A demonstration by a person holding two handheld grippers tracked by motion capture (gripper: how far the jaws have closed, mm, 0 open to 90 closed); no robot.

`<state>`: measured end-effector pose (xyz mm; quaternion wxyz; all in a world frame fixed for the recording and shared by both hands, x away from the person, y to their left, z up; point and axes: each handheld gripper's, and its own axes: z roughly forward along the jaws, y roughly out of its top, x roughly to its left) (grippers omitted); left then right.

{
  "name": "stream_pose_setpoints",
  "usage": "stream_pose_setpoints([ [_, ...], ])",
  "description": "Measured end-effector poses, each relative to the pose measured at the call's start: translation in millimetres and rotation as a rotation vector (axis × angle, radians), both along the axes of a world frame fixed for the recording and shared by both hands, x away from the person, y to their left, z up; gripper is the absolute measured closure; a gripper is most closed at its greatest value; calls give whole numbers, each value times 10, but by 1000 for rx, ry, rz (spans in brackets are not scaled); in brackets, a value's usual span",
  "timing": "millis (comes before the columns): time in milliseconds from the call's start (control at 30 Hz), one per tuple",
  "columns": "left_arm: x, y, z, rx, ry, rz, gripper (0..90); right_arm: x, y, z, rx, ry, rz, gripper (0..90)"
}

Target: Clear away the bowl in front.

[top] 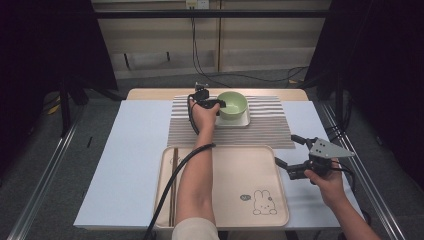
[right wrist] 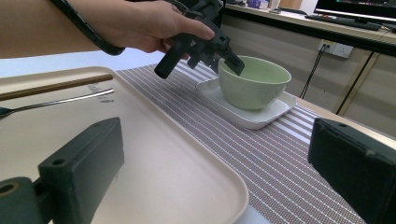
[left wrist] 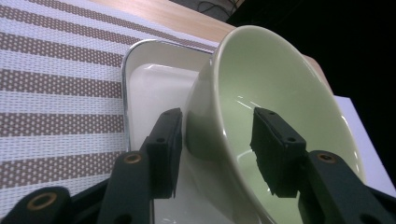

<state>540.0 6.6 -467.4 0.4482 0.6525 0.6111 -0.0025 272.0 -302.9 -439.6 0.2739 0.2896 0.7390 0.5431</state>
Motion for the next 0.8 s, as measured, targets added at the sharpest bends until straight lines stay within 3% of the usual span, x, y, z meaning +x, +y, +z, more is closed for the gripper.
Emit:
stream_pose_setpoints([
  [133, -2, -12, -29, 11, 20, 1, 572, 0, -1, 0, -3, -1, 0, 32],
  [267, -4, -9, -54, -9, 35, 8, 594, 2, 0, -2, -9, -7, 1, 32],
  [400, -11, -14, -38, 14, 32, 11, 611, -3, -1, 1, -4, -1, 1, 32],
  [667, -46, 32, -45, 24, 38, 36, 796, 0, -7, 2, -9, -5, 0, 32],
  [800, -51, 22, -43, 39, 39, 44, 824, 1, -4, 2, -7, -3, -3, 32],
])
